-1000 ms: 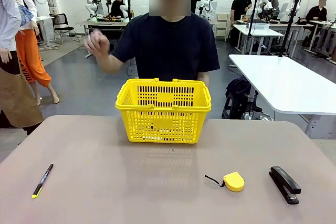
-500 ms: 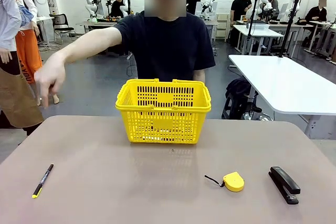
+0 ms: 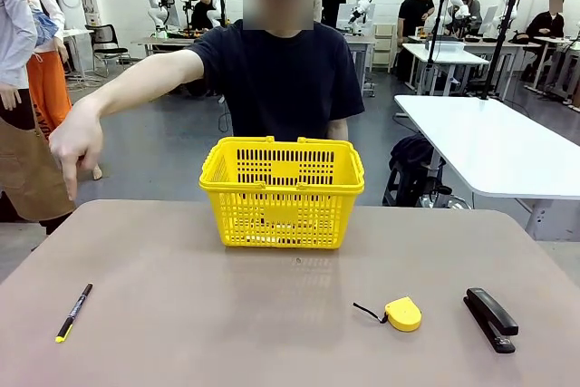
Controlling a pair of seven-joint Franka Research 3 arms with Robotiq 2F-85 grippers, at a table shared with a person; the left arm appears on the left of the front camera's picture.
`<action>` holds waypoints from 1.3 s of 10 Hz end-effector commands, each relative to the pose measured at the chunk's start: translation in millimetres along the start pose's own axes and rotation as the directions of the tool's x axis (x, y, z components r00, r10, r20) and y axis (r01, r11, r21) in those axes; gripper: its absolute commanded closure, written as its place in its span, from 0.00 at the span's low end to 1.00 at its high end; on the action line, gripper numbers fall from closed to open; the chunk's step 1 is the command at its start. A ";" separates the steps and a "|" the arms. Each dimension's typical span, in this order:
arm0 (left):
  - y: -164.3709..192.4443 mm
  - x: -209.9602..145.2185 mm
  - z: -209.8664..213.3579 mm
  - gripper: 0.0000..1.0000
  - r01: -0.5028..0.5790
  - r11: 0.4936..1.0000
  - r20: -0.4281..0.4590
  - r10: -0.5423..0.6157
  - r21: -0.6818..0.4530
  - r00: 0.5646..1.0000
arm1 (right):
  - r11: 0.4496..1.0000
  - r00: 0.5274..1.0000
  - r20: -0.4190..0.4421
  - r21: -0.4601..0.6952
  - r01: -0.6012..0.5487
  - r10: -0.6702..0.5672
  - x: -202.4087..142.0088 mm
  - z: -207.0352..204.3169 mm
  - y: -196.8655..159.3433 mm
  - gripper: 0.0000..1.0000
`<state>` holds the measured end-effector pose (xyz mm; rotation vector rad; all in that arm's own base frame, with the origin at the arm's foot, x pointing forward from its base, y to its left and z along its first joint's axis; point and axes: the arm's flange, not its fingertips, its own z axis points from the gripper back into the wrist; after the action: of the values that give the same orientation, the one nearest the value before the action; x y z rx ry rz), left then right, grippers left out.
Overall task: Place the items the person wants into the basket.
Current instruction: Pick up the item the person points to and place it in the Market Basket.
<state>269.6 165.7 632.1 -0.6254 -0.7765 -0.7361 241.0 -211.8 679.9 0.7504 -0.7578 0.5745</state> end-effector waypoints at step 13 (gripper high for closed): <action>1.2 -0.3 1.2 0.00 0.028 1.000 0.011 -0.028 -0.010 1.000 | 1.000 1.000 0.019 0.020 -0.019 0.018 2.6 0.8 0.8 0.00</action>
<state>269.6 165.9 631.7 -0.6241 -0.7731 -0.7366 241.0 -211.8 679.9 0.7503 -0.7578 0.5746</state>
